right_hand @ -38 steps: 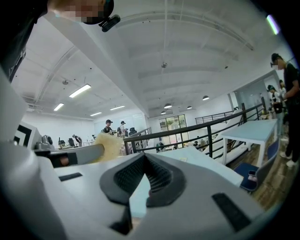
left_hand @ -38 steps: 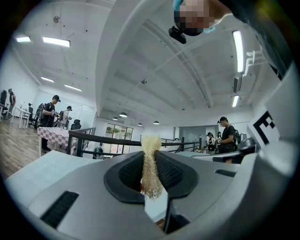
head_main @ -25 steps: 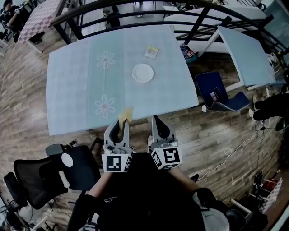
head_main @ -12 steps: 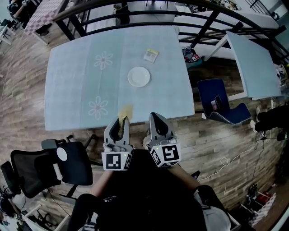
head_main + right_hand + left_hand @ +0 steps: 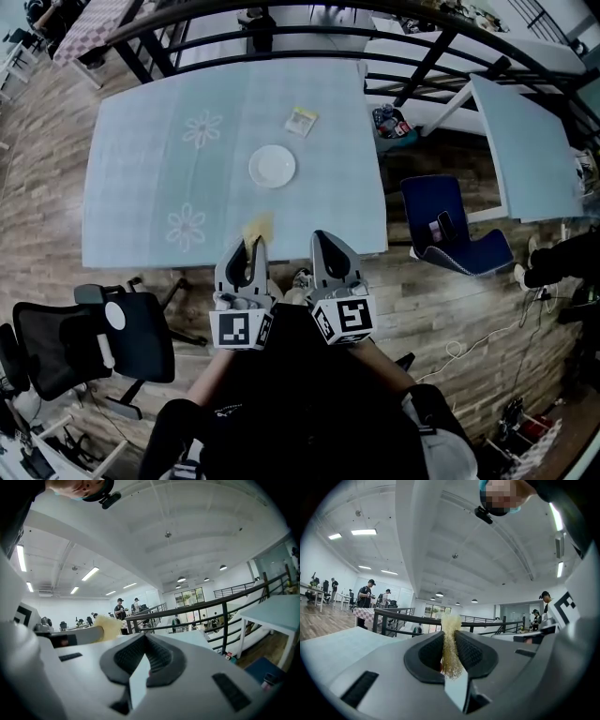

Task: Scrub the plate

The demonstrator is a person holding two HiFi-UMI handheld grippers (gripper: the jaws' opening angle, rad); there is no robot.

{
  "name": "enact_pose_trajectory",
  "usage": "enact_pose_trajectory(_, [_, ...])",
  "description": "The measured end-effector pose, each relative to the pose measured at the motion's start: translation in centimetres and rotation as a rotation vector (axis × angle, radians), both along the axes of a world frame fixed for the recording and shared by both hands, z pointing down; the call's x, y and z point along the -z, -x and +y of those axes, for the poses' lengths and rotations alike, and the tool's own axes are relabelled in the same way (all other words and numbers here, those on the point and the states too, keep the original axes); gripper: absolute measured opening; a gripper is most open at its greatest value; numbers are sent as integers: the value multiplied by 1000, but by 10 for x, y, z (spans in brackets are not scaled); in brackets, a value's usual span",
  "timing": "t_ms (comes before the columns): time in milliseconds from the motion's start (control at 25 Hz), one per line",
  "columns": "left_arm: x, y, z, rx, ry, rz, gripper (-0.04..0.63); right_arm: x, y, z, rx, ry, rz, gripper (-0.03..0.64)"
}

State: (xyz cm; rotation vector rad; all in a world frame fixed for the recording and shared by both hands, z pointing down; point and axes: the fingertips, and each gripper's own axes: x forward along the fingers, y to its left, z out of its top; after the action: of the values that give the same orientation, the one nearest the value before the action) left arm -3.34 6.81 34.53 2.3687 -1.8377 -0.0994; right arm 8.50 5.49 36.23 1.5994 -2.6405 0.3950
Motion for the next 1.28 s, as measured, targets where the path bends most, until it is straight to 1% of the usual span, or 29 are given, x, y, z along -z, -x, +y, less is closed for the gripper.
enact_pose_trajectory(280, [-4, 7, -24, 25, 28, -6, 69, -6, -6, -17, -8, 27, -3, 9])
enact_pose_trajectory(400, [-12, 9, -37, 20, 44, -4, 69, -11, -7, -27, -21, 38, 6, 9])
enact_pose_trajectory(560, [-23, 4, -58, 4, 74, 2, 69, -14, -20, -44, -54, 53, 25, 9])
enact_pose_trajectory(680, [-29, 1, -79, -8, 91, 7, 69, -21, -27, -57, -79, 82, 27, 9])
enact_pose_trajectory(1000, [-56, 9, -124, -28, 139, -13, 69, -38, -12, -84, -79, 135, 43, 9])
enact_pose_trajectory(1160, [-67, 8, -149, -40, 162, -4, 69, -45, -9, -99, -88, 158, 41, 9])
enact_pose_trajectory(1280, [-76, 7, -167, -51, 179, -11, 69, -49, -7, -111, -89, 174, 44, 8])
